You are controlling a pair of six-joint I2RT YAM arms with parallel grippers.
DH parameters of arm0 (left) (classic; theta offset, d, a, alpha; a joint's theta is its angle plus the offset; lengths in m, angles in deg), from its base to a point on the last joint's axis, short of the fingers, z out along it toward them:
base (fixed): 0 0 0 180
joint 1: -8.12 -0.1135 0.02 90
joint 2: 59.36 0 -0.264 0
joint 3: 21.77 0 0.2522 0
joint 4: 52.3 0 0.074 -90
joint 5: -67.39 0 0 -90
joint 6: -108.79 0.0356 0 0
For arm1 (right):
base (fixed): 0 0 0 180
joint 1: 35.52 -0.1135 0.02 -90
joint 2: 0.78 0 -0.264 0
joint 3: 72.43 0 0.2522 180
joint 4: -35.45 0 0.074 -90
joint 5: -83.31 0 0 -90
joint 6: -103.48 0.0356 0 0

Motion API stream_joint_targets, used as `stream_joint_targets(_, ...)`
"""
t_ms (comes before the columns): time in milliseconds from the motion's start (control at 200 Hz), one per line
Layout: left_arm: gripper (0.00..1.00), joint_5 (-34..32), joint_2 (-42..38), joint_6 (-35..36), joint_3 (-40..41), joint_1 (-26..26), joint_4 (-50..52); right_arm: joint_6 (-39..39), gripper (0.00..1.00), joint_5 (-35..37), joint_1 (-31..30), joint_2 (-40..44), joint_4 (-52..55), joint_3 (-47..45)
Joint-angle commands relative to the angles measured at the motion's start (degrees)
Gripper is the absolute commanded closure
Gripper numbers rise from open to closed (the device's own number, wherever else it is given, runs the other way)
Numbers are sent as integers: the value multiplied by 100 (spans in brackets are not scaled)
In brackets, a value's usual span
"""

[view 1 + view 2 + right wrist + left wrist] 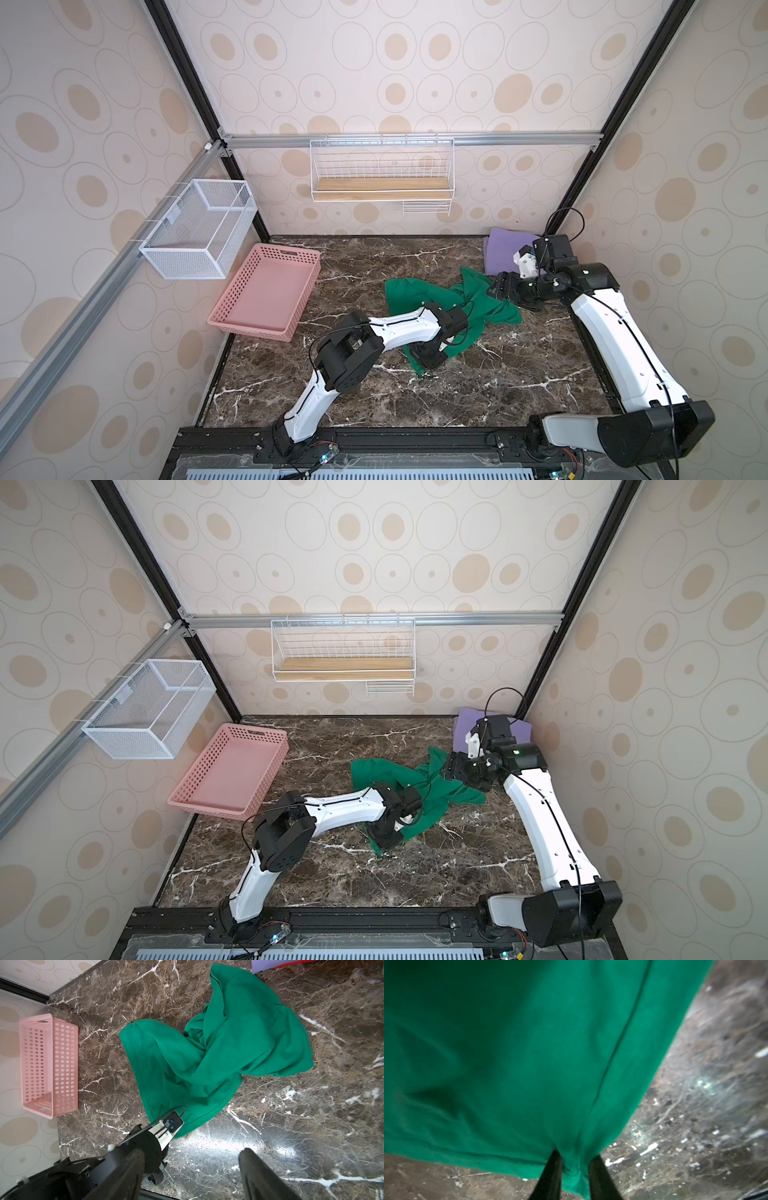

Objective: Fold and stack t-shirts
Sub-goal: Flatten out the T-shirt at the center of the board.

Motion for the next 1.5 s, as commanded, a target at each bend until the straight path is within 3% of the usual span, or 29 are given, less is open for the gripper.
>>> stream_joint_targets(0,96,251,576,-156,364,-5,-446,47,22,94,-37,161,200,-110)
stream_joint_targets(30,100,263,557,-189,423,-1,-464,51,22,97,-35,168,200,-120)
stream_joint_targets(205,100,33,209,-768,547,-41,-169,24,22,120,-110,142,205,-55)
stream_joint_targets(426,100,-1008,-984,-2511,-621,-506,1072,10,22,262,-320,157,239,-58)
stream_joint_targets(546,100,-1631,-1158,-2573,-2022,-513,1990,42,21,355,-417,309,215,-320)
stream_joint_targets(736,100,-2756,-574,-2429,-5686,-583,4169,148,21,337,-500,612,18,-987)
stream_joint_targets(791,100,-3005,-529,-2494,-6305,-602,4459,227,21,231,-520,743,-86,-1247)
stream_joint_targets(987,100,-3438,-1588,-2598,-5142,-717,4004,294,23,115,-681,1186,-149,-2150)
stream_joint_targets(1162,100,-3700,-1899,-2172,-4662,-734,3907,258,30,-647,-883,1502,-784,-3154)
stream_joint_targets(1337,100,-3637,-1587,-1778,-4779,-775,3889,347,32,-92,-2520,1220,-1291,-2882)
stream_joint_targets(1492,100,-3620,-1342,-1891,-5355,-829,3929,486,33,106,-3782,277,-1869,-2274)
